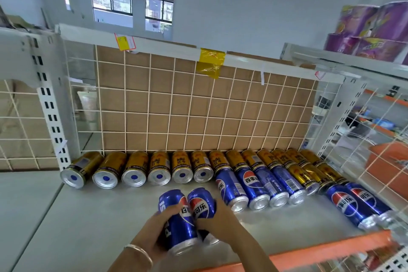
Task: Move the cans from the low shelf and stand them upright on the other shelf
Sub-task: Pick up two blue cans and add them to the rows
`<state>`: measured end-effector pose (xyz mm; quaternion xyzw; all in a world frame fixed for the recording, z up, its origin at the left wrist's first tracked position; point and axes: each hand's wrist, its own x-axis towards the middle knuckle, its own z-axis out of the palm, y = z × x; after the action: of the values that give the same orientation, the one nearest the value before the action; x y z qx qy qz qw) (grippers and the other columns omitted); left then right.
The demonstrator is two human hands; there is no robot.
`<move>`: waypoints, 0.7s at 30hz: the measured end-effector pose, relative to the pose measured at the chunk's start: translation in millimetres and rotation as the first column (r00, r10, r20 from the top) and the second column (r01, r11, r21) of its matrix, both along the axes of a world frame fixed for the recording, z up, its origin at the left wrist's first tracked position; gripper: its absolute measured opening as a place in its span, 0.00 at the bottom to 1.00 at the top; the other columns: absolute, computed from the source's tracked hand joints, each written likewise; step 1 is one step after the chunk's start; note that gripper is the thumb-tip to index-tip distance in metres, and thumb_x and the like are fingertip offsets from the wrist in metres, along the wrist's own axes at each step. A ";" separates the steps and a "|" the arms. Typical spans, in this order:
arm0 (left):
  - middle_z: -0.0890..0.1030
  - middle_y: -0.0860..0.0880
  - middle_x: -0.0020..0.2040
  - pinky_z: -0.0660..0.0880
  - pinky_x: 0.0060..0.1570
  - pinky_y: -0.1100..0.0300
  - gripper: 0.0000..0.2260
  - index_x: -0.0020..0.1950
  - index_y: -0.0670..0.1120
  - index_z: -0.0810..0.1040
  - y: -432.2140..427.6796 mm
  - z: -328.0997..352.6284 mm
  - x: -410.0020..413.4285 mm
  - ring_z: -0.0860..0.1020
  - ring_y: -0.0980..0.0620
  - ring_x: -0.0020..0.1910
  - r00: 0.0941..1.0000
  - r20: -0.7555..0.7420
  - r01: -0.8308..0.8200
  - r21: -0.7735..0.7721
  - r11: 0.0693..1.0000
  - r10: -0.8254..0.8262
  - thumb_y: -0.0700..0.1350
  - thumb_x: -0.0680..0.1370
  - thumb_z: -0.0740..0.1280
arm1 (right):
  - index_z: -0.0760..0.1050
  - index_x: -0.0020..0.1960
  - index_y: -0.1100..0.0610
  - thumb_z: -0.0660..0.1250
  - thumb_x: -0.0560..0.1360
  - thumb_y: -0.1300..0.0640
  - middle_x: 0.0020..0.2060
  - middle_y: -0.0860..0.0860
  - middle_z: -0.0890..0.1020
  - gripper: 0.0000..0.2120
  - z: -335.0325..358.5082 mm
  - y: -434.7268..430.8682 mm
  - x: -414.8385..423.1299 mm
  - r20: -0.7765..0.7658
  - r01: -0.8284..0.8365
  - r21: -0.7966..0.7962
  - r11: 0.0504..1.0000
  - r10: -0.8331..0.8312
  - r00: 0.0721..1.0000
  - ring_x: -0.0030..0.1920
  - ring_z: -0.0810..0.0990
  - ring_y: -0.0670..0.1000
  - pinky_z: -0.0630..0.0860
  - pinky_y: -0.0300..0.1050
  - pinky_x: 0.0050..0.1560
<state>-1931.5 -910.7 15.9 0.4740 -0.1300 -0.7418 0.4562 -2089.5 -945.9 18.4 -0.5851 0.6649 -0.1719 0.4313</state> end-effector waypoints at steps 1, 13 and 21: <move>0.82 0.35 0.50 0.77 0.51 0.41 0.27 0.59 0.38 0.75 0.7 -0.2 0.2 0.80 0.36 0.50 1.000 -0.005 -0.008 -0.011 1.000 0.008 0.45 0.62 0.75 | 0.73 0.54 0.57 0.74 0.66 0.59 0.45 0.49 0.80 0.18 -1.3 5.1 -1.2 0.111 0.008 0.025 1.000 -0.010 0.994 0.44 0.80 0.46 0.78 0.37 0.46; 0.81 0.33 0.53 0.74 0.59 0.43 0.22 0.56 0.36 0.78 49.4 14.1 32.1 0.80 0.37 0.50 0.984 0.025 -0.166 -0.230 0.959 0.176 0.49 0.68 0.69 | 0.73 0.57 0.61 0.78 0.54 0.52 0.50 0.60 0.83 0.35 2.8 39.2 30.0 0.579 -0.103 0.093 0.990 0.031 0.814 0.49 0.84 0.59 0.80 0.49 0.46; 0.82 0.34 0.51 0.78 0.48 0.47 0.28 0.58 0.36 0.77 112.0 18.9 82.9 0.81 0.37 0.48 0.952 0.132 -0.233 -0.269 0.934 0.276 0.46 0.62 0.77 | 0.72 0.58 0.65 0.74 0.49 0.57 0.49 0.66 0.82 0.37 0.4 79.6 86.1 0.634 -0.175 0.109 0.979 0.067 0.770 0.47 0.83 0.64 0.79 0.53 0.43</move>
<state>-1848.6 -798.7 34.9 0.4861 -0.1979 -0.6113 0.5924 -2003.5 -866.3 18.8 -0.4991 0.4559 -0.2740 0.6840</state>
